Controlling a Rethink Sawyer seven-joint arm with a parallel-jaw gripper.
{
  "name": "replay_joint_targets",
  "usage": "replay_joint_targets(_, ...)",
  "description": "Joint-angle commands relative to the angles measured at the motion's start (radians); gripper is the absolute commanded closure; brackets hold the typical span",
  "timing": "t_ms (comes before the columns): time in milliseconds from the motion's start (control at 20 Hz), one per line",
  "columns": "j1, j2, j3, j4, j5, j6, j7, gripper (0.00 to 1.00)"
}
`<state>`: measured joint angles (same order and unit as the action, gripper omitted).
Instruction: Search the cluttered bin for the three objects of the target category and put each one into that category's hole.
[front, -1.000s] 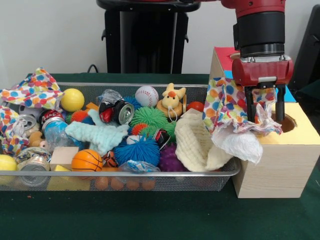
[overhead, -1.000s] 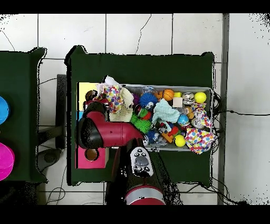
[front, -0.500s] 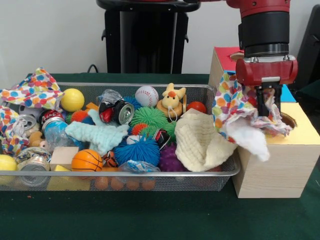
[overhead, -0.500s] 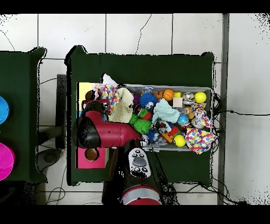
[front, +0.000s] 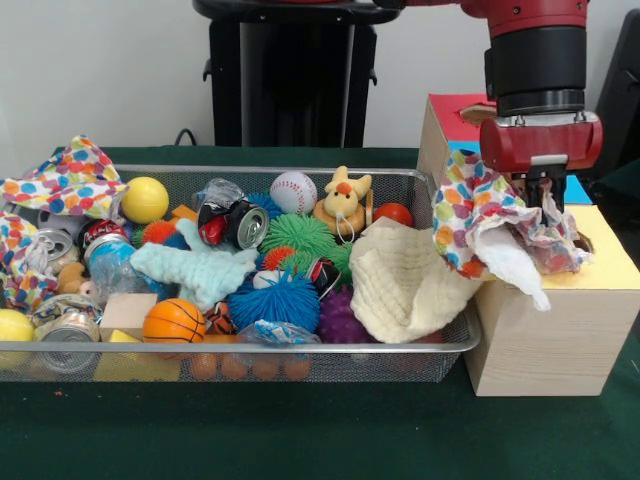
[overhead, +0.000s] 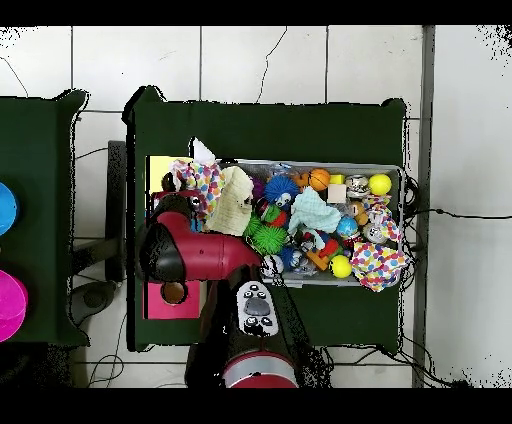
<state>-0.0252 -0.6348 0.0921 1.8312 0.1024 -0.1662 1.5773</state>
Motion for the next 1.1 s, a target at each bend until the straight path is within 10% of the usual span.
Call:
replay_joint_targets(50,0.053,-0.019,-0.057,0.052,0.090,0.197,0.212,1.00)
replay_joint_targets(1100,0.222,-0.108,-0.237,-0.068,0.143,0.444,0.226,1.00)
